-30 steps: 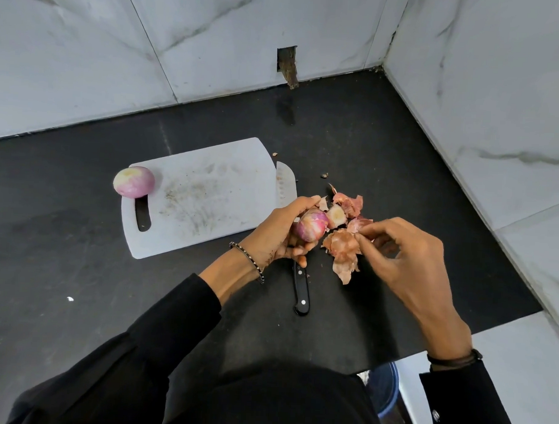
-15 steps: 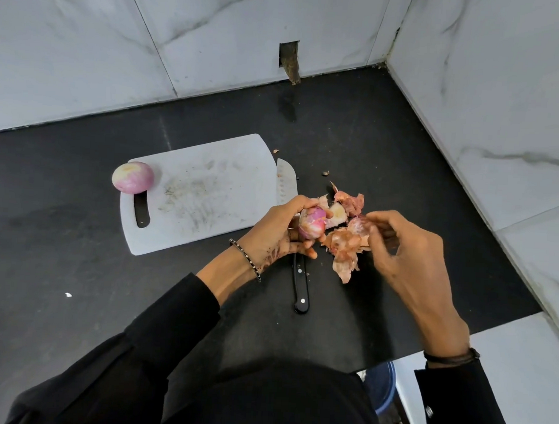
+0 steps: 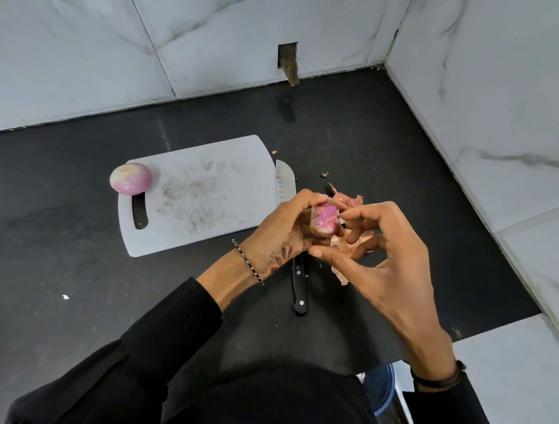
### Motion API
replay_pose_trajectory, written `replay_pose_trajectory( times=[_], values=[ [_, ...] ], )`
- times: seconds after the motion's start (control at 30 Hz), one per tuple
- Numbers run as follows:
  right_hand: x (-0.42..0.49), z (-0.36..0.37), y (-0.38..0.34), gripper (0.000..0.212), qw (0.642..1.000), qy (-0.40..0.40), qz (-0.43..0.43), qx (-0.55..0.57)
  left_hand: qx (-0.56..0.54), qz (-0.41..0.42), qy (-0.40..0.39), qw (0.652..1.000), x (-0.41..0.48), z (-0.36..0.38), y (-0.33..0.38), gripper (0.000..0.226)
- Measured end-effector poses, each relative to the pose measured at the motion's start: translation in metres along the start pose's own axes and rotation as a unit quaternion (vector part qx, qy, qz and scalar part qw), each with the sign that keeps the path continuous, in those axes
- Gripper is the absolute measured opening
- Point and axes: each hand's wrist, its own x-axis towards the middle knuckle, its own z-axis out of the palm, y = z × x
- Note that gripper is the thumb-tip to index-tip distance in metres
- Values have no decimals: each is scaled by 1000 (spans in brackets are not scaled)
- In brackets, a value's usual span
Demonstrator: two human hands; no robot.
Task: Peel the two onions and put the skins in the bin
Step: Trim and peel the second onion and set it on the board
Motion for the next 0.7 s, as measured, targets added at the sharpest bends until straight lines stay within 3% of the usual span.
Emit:
replay_pose_trajectory(
  times=[0.3,0.7],
  values=[
    [0,6,0,38,997,33,-55,-43,21,11,-1,1000,-1,9,2,30],
    [-1,7,-2,36,999,51,-7,18,74,-15,66,995,3,11,1,37]
  ],
)
